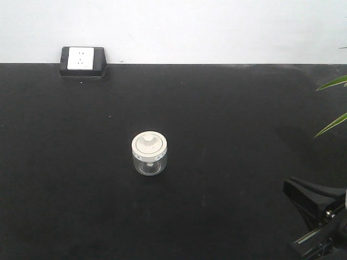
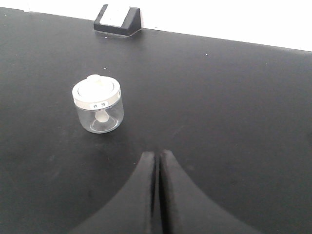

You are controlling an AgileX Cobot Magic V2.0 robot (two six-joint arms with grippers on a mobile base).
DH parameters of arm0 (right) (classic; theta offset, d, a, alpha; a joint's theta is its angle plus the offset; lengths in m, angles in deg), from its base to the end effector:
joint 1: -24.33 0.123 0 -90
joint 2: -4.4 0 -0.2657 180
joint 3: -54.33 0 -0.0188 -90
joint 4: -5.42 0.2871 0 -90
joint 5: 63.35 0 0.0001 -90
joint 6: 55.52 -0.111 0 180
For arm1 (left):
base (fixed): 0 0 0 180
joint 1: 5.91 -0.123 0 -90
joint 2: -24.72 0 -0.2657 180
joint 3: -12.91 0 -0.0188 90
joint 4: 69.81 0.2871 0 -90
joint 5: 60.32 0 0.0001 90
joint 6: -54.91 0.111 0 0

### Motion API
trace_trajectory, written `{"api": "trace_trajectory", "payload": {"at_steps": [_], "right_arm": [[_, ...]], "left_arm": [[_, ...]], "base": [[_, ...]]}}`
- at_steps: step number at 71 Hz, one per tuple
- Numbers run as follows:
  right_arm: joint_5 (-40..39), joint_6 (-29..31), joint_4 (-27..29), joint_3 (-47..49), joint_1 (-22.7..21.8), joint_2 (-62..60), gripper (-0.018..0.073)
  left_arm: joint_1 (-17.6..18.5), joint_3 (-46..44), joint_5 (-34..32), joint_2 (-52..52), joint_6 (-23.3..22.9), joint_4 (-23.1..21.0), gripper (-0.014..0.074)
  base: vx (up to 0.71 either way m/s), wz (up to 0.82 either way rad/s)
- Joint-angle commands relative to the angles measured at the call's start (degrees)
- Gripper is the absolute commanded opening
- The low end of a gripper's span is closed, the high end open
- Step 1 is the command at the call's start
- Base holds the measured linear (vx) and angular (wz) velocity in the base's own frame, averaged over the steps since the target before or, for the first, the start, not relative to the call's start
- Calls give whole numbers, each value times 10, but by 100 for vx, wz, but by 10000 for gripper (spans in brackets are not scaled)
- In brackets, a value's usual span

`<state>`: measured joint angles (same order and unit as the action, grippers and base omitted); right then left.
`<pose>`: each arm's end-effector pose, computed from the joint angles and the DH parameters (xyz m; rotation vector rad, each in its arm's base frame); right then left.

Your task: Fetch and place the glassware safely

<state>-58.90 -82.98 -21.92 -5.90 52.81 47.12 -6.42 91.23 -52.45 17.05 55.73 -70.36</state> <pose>0.1732 0.0894 0.2249 -0.4347 1.8264 0.3121 0.1325 0.0010 0.1897 -0.0024 1.6382 0.0094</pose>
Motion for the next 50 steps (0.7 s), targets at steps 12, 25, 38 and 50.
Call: {"api": "trace_trajectory", "payload": {"at_steps": [12, 25, 38, 50], "right_arm": [[-35, -1, -3, 15, -3, -1, -4], [-38, 11, -32, 16, -3, -1, -4], [-36, 16, -80, 16, -3, -1, -4], [-38, 16, -67, 16, -3, -3, -4]], "left_arm": [[3, 16, -41, 7, -5, 0, -7], [3, 16, -41, 7, -5, 0, -7], [3, 16, -41, 7, -5, 0, -7], [3, 16, -41, 7, -5, 0, -7]], "base": [[0, 0], [0, 0], [0, 0], [0, 0]]}}
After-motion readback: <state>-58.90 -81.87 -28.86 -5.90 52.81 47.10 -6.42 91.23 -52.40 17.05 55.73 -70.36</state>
